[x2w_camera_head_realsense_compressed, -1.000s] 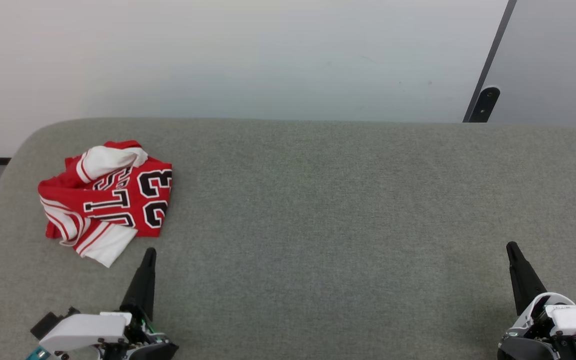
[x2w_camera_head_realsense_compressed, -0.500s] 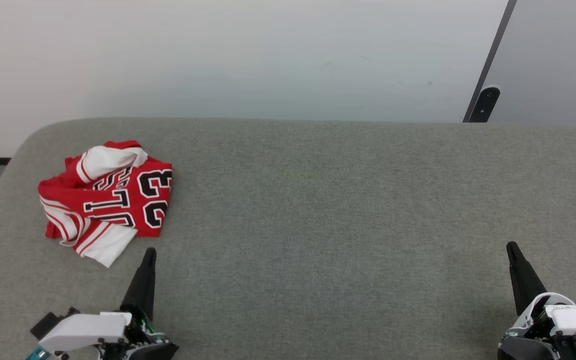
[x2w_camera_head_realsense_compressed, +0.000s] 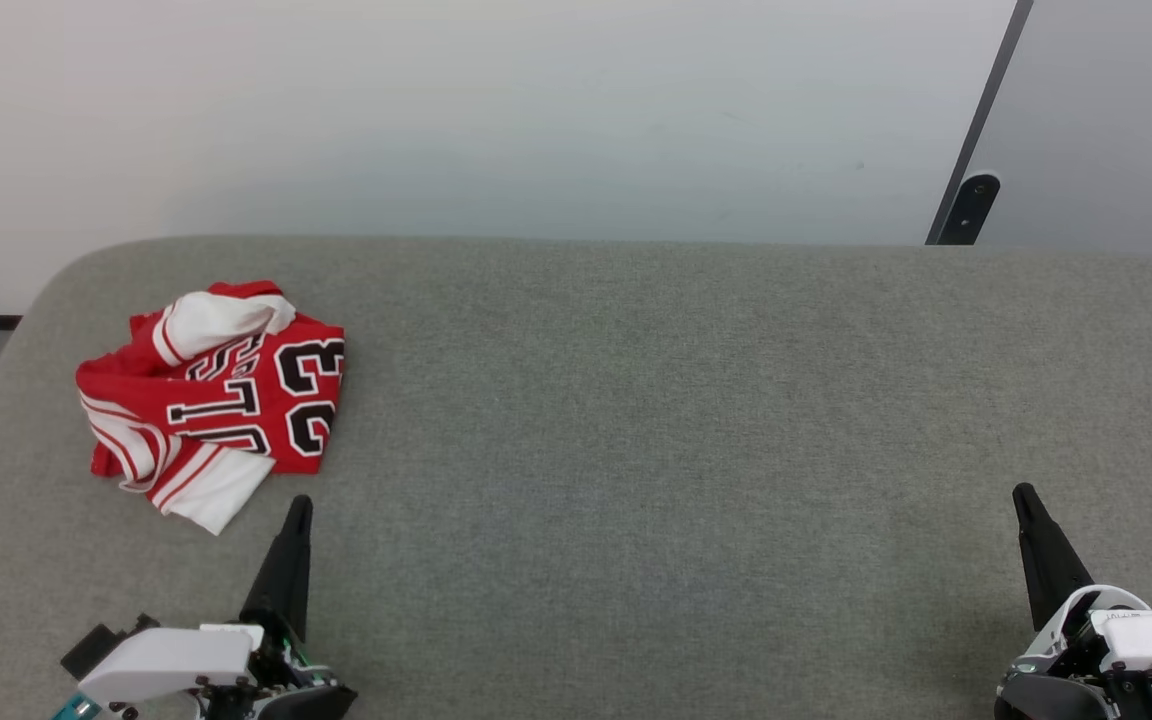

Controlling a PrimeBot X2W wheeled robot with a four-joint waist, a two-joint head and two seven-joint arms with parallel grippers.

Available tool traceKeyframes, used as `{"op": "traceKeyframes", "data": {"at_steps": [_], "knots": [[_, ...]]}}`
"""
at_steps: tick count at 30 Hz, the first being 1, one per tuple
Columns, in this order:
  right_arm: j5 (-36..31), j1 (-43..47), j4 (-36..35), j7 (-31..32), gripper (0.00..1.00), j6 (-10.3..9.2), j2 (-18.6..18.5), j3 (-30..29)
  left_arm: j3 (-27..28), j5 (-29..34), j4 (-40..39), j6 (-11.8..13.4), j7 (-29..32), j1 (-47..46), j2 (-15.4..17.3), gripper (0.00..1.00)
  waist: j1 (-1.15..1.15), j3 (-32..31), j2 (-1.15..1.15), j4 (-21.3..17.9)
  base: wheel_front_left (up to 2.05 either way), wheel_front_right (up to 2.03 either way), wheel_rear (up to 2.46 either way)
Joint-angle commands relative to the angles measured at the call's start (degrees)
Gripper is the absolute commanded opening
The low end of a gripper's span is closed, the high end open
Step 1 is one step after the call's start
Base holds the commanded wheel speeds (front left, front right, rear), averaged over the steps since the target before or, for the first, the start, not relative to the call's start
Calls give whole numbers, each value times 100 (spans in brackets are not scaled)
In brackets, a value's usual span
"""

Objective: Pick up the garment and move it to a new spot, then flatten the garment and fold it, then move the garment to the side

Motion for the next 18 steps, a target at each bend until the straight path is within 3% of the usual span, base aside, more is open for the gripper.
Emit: {"op": "traceKeyframes", "data": {"at_steps": [1, 18], "knots": [[24, -18, -15, 6, 0, -2, 12, 8, 10, -19, -8, -22, 12, -53, 0, 0, 0, 0, 0, 0, 0, 0, 0], [24, -18, -15, 6, 0, -2, 12, 8, 11, -19, -8, -22, 12, -53, 0, 0, 0, 0, 0, 0, 0, 0, 0]]}}
